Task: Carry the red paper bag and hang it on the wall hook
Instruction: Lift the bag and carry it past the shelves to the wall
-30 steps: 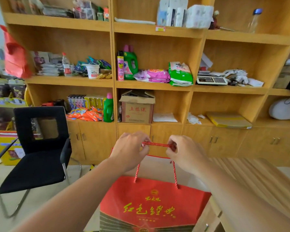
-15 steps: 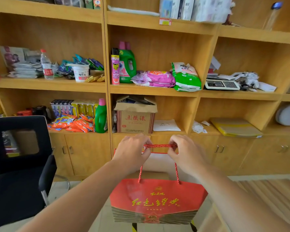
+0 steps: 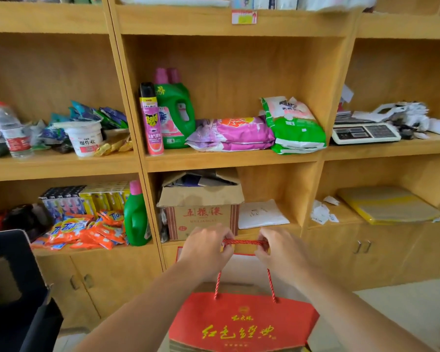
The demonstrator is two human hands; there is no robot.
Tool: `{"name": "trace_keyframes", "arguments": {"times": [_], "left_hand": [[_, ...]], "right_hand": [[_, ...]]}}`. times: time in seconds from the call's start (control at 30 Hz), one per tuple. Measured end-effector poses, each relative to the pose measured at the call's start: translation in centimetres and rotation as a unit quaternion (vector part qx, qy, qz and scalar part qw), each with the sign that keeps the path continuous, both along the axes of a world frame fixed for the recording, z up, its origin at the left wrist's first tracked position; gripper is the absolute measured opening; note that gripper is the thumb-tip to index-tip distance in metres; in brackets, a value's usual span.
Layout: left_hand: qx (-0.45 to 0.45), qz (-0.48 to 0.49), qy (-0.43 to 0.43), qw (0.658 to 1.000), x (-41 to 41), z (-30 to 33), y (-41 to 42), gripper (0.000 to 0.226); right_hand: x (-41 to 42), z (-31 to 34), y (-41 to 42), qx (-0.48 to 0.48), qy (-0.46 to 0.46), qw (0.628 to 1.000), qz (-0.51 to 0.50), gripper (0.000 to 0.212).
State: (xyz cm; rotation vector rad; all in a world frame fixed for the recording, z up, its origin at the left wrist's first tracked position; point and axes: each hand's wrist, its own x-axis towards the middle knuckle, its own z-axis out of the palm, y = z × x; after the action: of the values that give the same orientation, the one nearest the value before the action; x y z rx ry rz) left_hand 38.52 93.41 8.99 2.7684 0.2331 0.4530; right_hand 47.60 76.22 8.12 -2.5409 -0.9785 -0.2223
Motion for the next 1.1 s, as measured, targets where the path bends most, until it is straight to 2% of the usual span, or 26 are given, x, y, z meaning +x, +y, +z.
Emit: {"name": "trace_keyframes", "arguments": {"times": [0.3, 0.57, 0.73, 0.83, 1.1], "left_hand": [[-0.010, -0.075, -0.021, 0.997, 14.5, -1.5, 7.5, 0.016], [-0.035, -0.204, -0.013, 0.978, 26.8, -3.3, 13.0, 0.018], [-0.005, -0.298, -0.017, 0.954, 32.2, -3.1, 10.7, 0.016], [-0.016, -0.346, -0.029, 0.938, 35.0, -2.5, 7.7, 0.015], [-0.004, -0.437, -0.041, 0.899, 42.8, -1.3, -2.6, 0.016]], "right_hand": [[12.5, -1.0, 6.3, 0.006, -0.017, 0.998, -0.067, 0.004], [21.3, -1.6, 10.7, -0.032, 0.009, 0.984, -0.174, 0.004], [23.4, -1.2, 8.4, -0.049, 0.039, 0.968, -0.242, 0.013], [24.1, -1.0, 5.5, -0.045, 0.046, 0.954, -0.294, 0.008], [26.4, -0.9, -4.4, -0.037, 0.012, 0.918, -0.394, 0.006]]}}
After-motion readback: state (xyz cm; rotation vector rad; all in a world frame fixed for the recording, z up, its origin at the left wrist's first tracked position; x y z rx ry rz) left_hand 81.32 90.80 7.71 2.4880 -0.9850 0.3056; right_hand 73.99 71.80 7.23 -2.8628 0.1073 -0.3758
